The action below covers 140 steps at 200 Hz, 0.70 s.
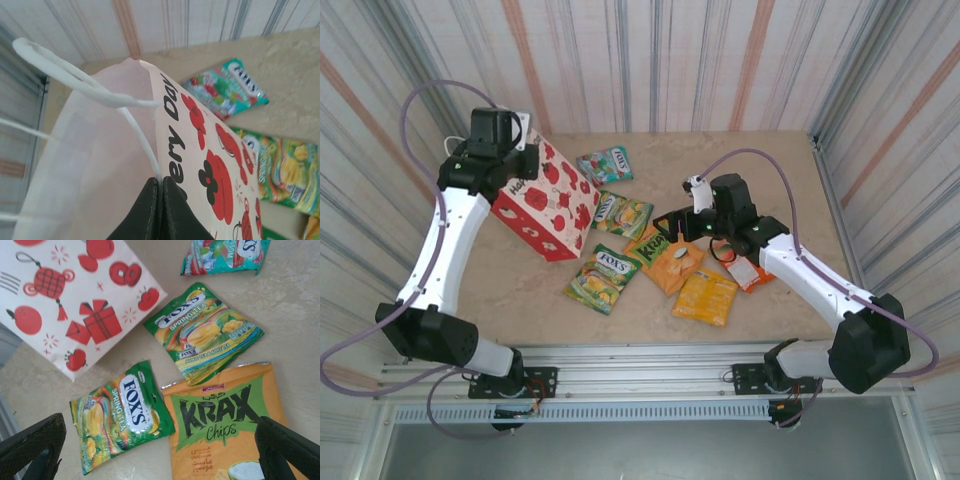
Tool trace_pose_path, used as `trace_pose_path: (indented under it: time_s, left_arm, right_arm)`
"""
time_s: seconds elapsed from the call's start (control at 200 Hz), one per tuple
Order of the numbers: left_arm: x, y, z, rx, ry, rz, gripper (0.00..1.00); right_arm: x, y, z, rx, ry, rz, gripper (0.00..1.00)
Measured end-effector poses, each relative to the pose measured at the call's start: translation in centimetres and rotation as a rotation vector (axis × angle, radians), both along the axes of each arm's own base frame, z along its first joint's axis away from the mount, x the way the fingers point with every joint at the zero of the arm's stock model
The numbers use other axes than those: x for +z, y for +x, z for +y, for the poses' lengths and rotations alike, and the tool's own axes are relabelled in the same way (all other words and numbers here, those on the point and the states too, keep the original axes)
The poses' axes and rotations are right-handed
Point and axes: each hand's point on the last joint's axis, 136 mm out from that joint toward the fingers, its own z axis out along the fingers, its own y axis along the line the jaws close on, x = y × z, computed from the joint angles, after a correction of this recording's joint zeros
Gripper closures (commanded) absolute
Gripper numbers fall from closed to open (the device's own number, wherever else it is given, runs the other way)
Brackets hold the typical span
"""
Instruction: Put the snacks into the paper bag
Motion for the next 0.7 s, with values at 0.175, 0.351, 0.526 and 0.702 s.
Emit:
trace_pose_path:
  time_s: [0.175,0.351,0.526,0.702]
  left_arm:
    - [-2.0,-1.4,-0.4,0.027,0.062,0.072,0.93]
    - [-1.9,-2.3,-0.7,0.044,0.157,0.081,0.95]
    - [-1.4,-3.2,0.1,0.092,0.27,0.081,0.96]
    - [-1.1,-4.2,0.1,0.104,0.351,0.078,0.96]
  right_arm:
    - [0.1,-0.2,0.3,0.006,0.001,0.001,0.01]
    - [0.1,-0.7,0.8,0.021,0.003,0.002,0.01]
    - [0.1,-1.0,1.3,0.034,0.005,0.002,0.01]
    - [0.3,-1.1,1.9,0.04,0.021,0.0,0.01]
